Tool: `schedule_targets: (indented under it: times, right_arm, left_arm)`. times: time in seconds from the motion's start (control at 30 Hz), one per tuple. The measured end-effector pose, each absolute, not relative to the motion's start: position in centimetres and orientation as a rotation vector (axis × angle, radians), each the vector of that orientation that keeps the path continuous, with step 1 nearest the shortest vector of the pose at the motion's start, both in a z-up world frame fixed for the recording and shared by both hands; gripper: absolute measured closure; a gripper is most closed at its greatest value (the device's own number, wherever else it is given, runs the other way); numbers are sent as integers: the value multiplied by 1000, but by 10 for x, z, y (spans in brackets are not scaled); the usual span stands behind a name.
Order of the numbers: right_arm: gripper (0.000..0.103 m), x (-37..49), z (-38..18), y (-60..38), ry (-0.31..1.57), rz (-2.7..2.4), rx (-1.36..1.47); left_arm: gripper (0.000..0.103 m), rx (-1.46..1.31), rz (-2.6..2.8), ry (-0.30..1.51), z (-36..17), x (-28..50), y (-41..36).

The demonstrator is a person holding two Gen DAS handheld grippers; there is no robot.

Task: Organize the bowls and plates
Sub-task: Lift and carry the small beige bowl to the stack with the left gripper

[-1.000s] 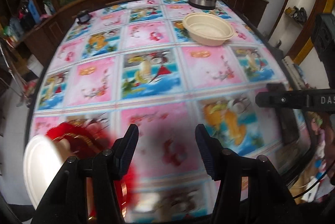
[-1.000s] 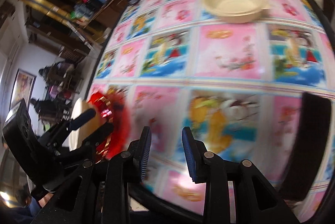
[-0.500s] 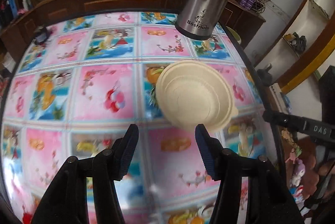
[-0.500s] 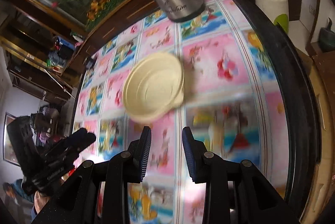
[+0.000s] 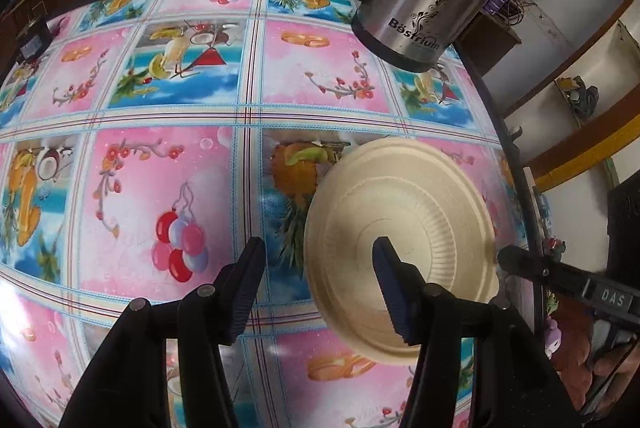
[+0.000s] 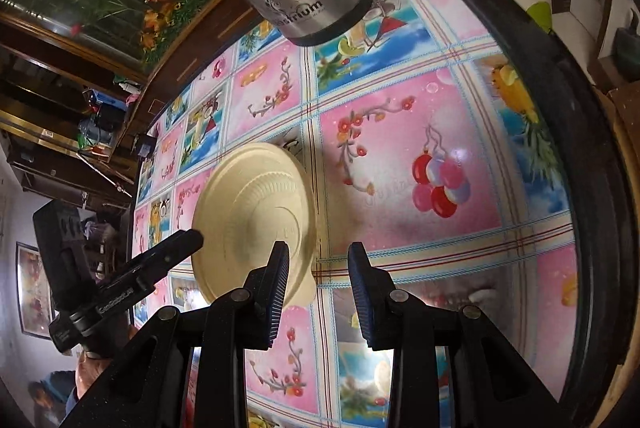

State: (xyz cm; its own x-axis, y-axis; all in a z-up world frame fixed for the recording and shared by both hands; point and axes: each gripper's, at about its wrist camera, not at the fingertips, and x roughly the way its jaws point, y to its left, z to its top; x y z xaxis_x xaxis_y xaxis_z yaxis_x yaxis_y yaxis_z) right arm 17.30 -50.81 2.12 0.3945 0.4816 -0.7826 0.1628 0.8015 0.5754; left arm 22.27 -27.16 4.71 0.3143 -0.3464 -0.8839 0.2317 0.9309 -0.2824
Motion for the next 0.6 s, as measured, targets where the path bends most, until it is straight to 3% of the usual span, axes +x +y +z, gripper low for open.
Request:
schedule_targets:
  times: [0.13, 0.2, 0.27, 0.6]
  right_arm:
    - [71, 177, 14, -499, 1182, 232, 644]
    - [71, 178, 12, -494, 1185, 231, 634]
    - [84, 176, 12, -491, 1189, 232, 623]
    - [85, 134, 29, -483, 1188, 265, 591]
  left_arm:
    - [83, -132, -397, 1212, 41, 224, -273]
    - [85, -137, -407, 1224, 39, 220, -274]
    - [85, -116, -403, 1217, 40, 213, -274]
    - [85, -75, -395, 1169, 67, 147, -264]
